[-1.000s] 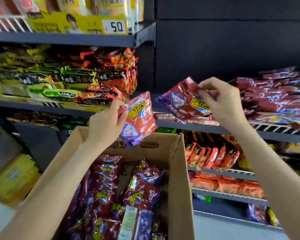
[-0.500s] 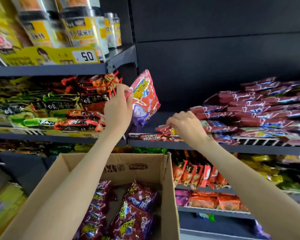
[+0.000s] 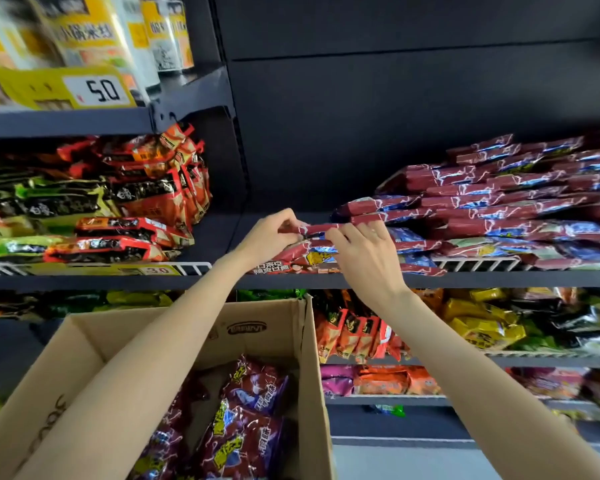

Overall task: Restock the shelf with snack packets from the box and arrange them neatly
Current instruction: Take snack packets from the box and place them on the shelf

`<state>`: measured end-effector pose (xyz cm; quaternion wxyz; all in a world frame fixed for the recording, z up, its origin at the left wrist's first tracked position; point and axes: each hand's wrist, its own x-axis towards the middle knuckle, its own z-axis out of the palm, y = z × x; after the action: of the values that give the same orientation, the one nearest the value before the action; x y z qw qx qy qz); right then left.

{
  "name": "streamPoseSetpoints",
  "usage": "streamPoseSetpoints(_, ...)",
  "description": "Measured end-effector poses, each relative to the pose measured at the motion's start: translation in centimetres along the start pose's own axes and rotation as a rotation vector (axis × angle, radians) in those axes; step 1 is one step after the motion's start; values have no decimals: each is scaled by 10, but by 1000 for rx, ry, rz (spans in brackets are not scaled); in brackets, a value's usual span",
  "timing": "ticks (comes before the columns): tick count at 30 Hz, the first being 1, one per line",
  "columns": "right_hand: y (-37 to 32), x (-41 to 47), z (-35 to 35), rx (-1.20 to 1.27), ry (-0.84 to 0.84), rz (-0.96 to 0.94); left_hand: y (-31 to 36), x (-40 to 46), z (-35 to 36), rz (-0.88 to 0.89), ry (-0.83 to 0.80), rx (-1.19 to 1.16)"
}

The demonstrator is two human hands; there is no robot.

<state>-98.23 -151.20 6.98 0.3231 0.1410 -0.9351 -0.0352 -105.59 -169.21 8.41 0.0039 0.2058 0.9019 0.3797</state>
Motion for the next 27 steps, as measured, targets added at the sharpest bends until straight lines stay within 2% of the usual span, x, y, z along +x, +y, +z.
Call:
streamPoseSetpoints(2, -4, 1, 0, 11, 2, 15, 6, 3, -3, -6, -47, -42)
streamPoseSetpoints(5, -7, -3, -2, -23, -35, 83, 11, -3, -7, -14, -110, -3)
streamPoseSetpoints(7, -11, -11, -10, -2, -1, 105, 11, -14, -10, 8, -105, 45)
streamPoseSetpoints(11, -38, -37, -35, 296, 215, -5, 5, -51, -18, 218, 178, 99)
streamPoseSetpoints(13, -59, -48, -42, 423, 224, -84, 0, -83, -25, 311, 336, 93)
streamPoseSetpoints(15, -84, -56, -42, 481, 113, -157, -13, -123, -32, 426, 441, 141)
streamPoseSetpoints(17, -113, -62, -37, 502, -115, -211, -33, -164, -38, 523, 488, 273)
streamPoseSetpoints(19, -142, -70, -24, 512, -371, -263, -59, -206, -43, 520, 454, 416)
streamPoseSetpoints(21, -171, -76, -5, 563, -565, -283, -90, -243, -43, 377, 333, 533)
streamPoseSetpoints(23, -199, -83, 16, 599, -712, -264, -126, -274, -38, 146, 154, 611)
streamPoseSetpoints(25, -224, -93, 37, 559, -856, -271, -161, -299, -29, -105, -80, 586)
streamPoseSetpoints(27, -246, -110, 57, 452, -974, -355, -183, -320, -16, -252, -257, 550)
